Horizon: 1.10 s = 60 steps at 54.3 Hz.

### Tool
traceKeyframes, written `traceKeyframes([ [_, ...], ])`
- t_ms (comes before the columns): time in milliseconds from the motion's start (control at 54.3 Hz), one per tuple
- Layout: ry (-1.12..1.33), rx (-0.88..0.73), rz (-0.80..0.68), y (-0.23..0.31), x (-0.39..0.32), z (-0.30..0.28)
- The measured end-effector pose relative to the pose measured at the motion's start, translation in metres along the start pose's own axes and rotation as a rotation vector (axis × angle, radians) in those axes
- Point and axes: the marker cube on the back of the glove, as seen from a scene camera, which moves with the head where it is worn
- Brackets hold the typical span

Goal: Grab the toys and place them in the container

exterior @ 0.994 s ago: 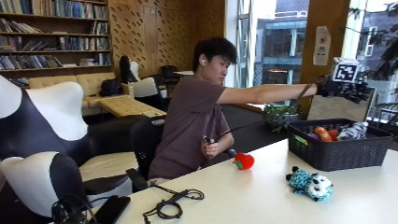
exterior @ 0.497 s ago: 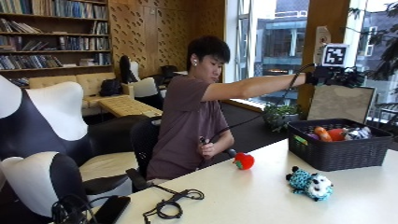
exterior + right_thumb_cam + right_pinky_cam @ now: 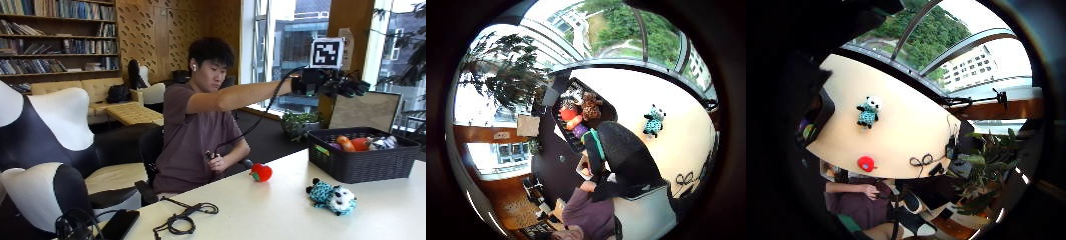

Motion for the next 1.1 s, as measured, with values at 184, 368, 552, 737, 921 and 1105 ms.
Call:
traceKeyframes([
  [184, 0.109, -0.097, 0.104, -0.002, 0.055, 0.075],
  [368, 0.21, -0.207, 0.034, -0.007, 0.083, 0.193],
  [552, -0.142, -0.371, -0.084, -0.027, 0.067, 0.307],
  [737, -0.124, -0.284, -0.096, -0.041, 0.074, 0.333],
  [921, -0.176, -0.067, -0.082, -0.038, 0.065, 0.333],
  [1105, -0.216, -0.11, 0.005, -0.028, 0.064, 0.312],
])
